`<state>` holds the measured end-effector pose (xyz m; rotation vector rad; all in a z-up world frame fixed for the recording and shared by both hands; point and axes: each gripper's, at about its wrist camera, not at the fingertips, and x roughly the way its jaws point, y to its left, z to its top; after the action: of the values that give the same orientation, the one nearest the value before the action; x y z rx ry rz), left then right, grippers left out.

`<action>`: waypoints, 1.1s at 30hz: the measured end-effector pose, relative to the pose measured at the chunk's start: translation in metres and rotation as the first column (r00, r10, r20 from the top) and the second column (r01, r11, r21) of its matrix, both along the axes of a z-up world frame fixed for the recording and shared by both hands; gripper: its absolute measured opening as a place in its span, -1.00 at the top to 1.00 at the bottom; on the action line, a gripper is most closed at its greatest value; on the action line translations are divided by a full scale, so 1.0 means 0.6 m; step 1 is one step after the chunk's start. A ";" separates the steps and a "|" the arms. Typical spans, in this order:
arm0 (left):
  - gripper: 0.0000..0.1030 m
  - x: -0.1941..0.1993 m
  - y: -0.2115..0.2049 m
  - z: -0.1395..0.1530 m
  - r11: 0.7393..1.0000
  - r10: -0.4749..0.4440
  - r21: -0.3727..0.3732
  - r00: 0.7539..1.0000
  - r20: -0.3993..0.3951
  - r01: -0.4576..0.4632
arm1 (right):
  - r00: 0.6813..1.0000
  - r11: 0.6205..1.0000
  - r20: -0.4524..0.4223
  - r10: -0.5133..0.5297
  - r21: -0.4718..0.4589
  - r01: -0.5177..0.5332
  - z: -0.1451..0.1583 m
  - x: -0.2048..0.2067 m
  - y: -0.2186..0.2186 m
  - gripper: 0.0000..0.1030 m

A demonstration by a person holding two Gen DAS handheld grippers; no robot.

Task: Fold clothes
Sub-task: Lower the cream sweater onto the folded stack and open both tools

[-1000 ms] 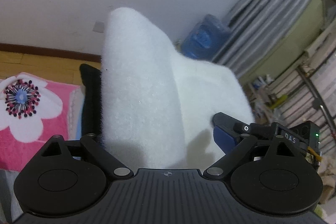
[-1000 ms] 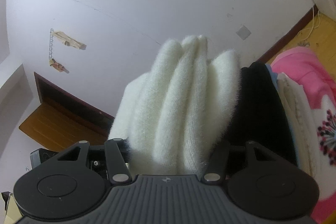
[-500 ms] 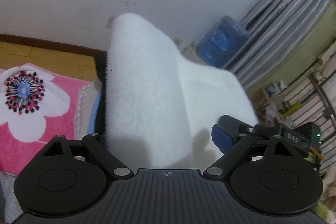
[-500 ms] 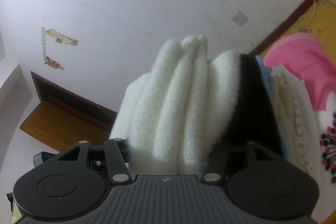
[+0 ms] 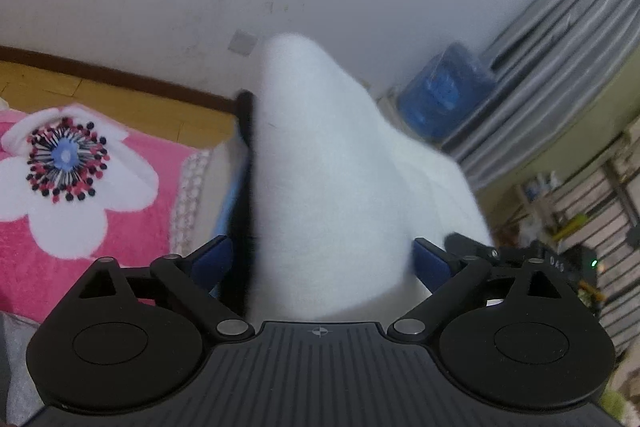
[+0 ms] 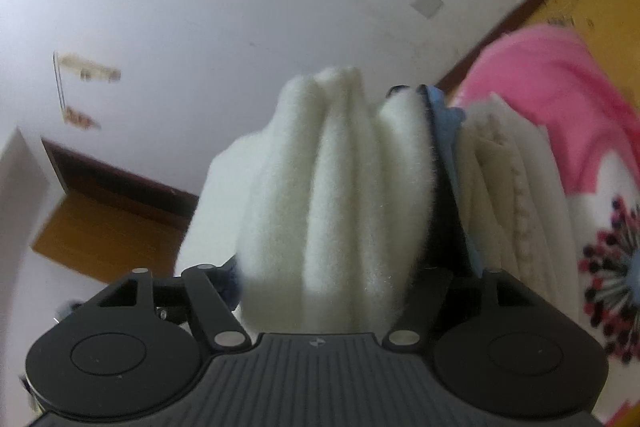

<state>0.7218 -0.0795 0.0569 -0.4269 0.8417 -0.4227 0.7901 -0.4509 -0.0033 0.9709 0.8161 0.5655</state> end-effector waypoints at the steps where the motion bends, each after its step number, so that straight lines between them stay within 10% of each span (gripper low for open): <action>1: -0.89 0.000 0.002 -0.002 1.000 0.007 -0.001 1.000 0.000 -0.007 | 1.000 1.000 -0.007 -0.003 -0.001 0.003 -0.003 0.001 -0.006 -0.39; 5: -0.89 -0.014 0.038 0.029 0.998 0.060 0.009 0.996 0.069 -0.061 | 0.999 0.999 -0.023 -0.024 -0.023 0.023 -0.007 0.001 -0.030 -0.39; 10: -0.87 -0.045 0.023 0.081 0.990 0.032 0.122 0.968 0.248 -0.064 | 0.964 0.963 0.159 -0.212 -0.136 0.235 0.060 -0.054 -0.074 -0.26; 16: -0.86 -0.024 -0.068 0.104 0.974 -0.089 0.226 0.925 0.369 0.003 | 0.918 0.879 0.397 0.003 -0.438 0.186 0.145 -0.055 0.044 0.24; 23: -0.88 0.082 -0.082 0.009 0.963 -0.009 0.267 0.990 0.139 -0.028 | 0.935 0.703 0.326 0.142 -0.698 0.136 0.069 -0.017 0.152 0.47; 33: -0.89 -0.011 -0.045 0.084 0.979 -0.011 0.204 0.985 0.173 -0.025 | 0.911 0.740 0.365 0.194 -0.663 0.108 0.130 -0.041 0.151 0.44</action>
<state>0.7151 -0.1064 0.1074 -0.1982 0.7062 -0.3562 0.7657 -0.3605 0.0749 0.1364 0.5826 0.4379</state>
